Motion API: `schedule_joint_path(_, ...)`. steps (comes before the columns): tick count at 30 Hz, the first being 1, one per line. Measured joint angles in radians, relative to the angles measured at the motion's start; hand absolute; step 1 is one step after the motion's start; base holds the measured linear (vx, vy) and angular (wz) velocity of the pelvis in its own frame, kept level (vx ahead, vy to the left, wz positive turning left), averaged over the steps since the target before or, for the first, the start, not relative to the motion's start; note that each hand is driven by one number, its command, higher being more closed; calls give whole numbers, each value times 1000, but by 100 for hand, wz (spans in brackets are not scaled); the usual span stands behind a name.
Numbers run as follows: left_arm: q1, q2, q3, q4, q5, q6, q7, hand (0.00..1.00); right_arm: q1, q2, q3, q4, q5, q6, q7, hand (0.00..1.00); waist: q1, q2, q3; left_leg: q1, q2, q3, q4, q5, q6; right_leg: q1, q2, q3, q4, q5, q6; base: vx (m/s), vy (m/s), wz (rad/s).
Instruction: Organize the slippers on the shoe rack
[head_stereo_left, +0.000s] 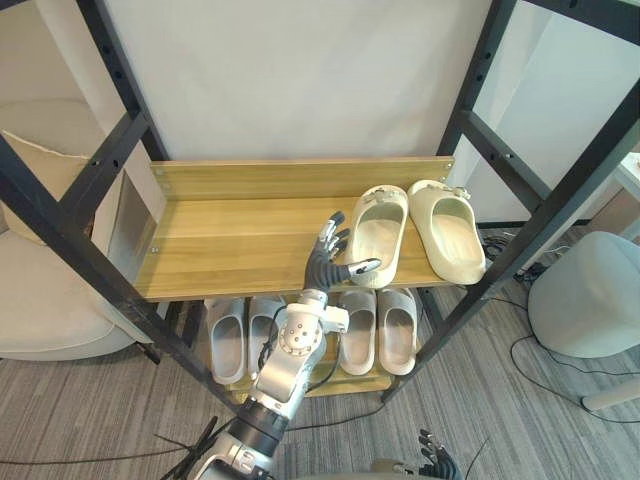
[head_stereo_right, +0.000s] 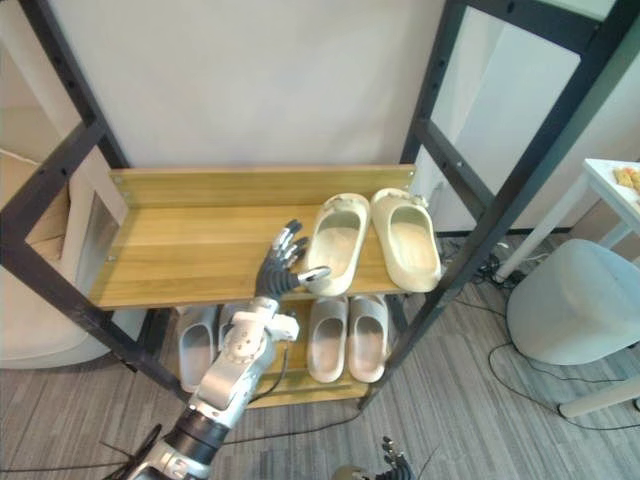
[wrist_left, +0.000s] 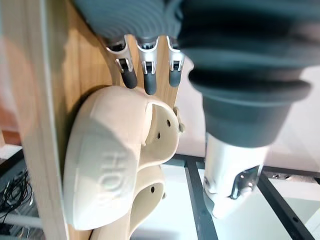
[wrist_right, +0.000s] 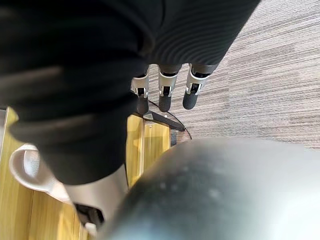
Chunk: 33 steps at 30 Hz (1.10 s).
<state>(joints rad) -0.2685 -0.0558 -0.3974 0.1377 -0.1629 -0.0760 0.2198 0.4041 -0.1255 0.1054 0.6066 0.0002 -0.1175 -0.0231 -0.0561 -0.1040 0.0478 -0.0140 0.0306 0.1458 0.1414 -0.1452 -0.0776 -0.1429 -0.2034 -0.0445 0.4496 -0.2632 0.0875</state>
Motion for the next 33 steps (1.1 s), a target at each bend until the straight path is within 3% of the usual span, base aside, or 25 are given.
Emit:
schedule_joint_path(10,-75,-18,-19,83,-36,-5,22,0,0,-4,6,-3,0,-8,0,0,0,-1,3,-1,12,15,0,-5,4,-32,12,17,37,7,-10,-13,-11,-5)
schedule_joint_path(17,-116,-18,-11,96,-38,-5,54,0,-3,-6,5,-22,1,-11,0,0,-1,2,39,-1,29,51,0,-1,0,-40,21,21,37,29,-18,-23,-6,-2)
schedule_joint_path(25,-124,-19,7,93,-35,-2,42,0,-3,-5,4,-32,1,-10,1,0,-2,2,47,-4,30,48,-2,5,5,-42,21,12,33,39,-18,-5,5,0)
schedule_joint_path(33,-64,0,28,-96,-35,16,-14,0,-3,-3,-13,-41,1,-10,17,0,-1,15,59,-17,31,7,2,17,-3,-25,16,-28,12,39,-17,12,-8,12)
